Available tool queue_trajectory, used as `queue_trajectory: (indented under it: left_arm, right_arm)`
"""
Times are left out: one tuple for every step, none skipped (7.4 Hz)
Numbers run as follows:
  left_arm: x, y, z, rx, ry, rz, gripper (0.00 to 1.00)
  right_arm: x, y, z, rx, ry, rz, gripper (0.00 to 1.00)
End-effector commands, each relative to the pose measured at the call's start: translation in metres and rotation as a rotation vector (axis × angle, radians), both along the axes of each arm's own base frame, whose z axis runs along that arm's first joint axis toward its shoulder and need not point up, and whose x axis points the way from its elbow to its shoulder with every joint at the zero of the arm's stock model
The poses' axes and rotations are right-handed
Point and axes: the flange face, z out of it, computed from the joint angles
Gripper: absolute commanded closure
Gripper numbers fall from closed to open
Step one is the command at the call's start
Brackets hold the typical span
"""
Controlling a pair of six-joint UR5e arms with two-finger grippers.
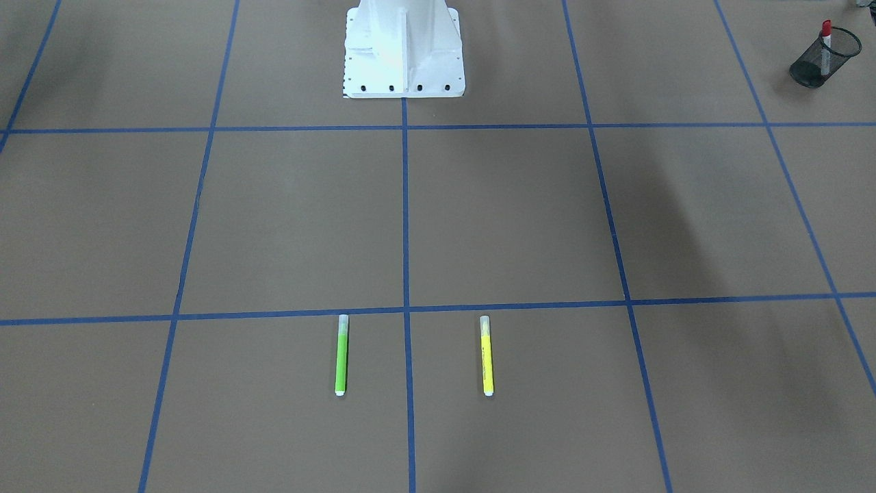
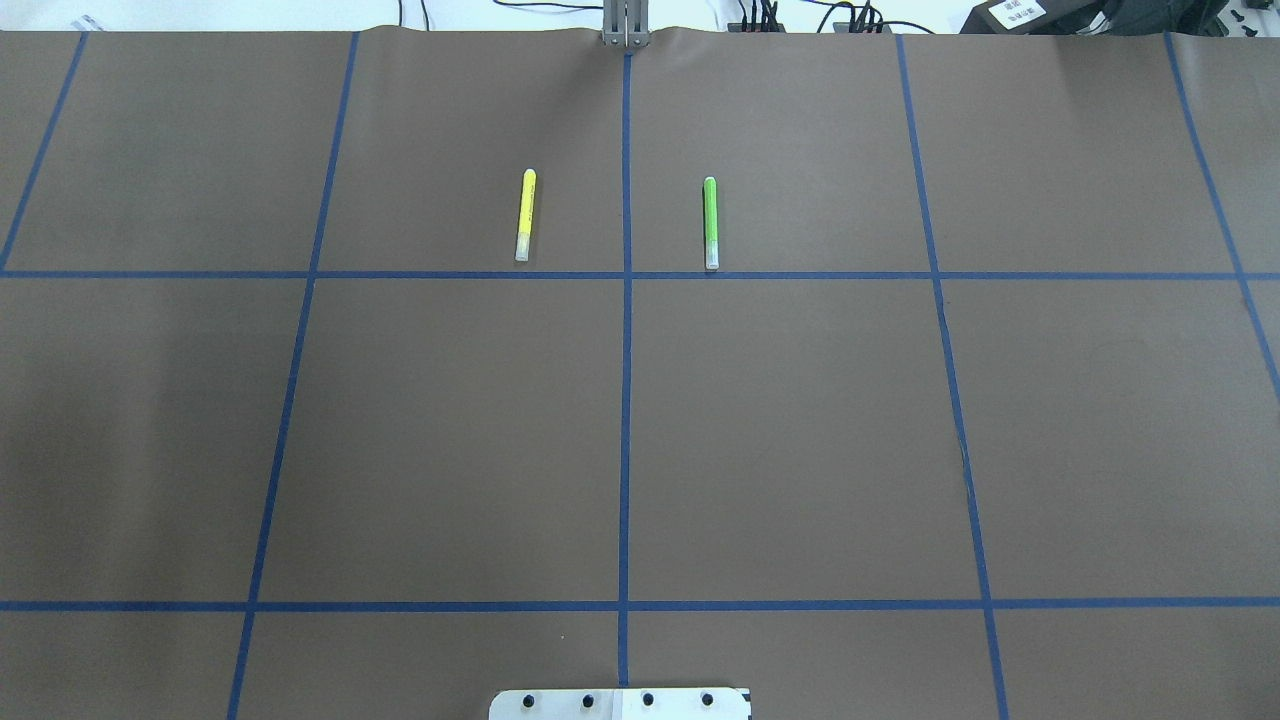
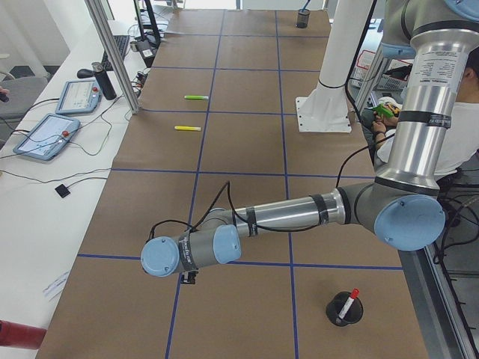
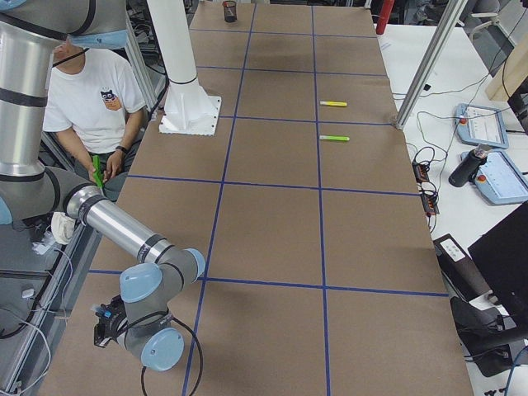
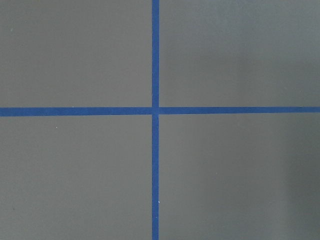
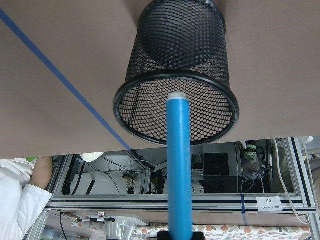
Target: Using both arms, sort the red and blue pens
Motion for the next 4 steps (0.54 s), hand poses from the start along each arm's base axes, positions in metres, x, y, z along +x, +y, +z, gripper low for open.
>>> queue_trajectory:
  left_arm:
    - [0.0,0.0,0.001,-0.011,-0.001,-0.003,0.0]
    - [0.0,0.0,0.001,-0.012,-0.001,-0.004,0.0]
    - [0.0,0.0,0.001,-0.012,-0.001,-0.004,0.0]
    - [0.0,0.0,0.001,-0.013,0.005,-0.005,0.0]
  right_arm:
    - [0.0,-0.004,0.003,0.018,0.004,0.011,0.0]
    - [0.0,-0.005,0.003,0.019,0.002,0.015,0.0]
    - [0.002,-0.019,0.0,0.039,0.004,0.032,0.0]
    - [0.006,-0.041,-0.008,0.079,0.007,0.059,0.0]
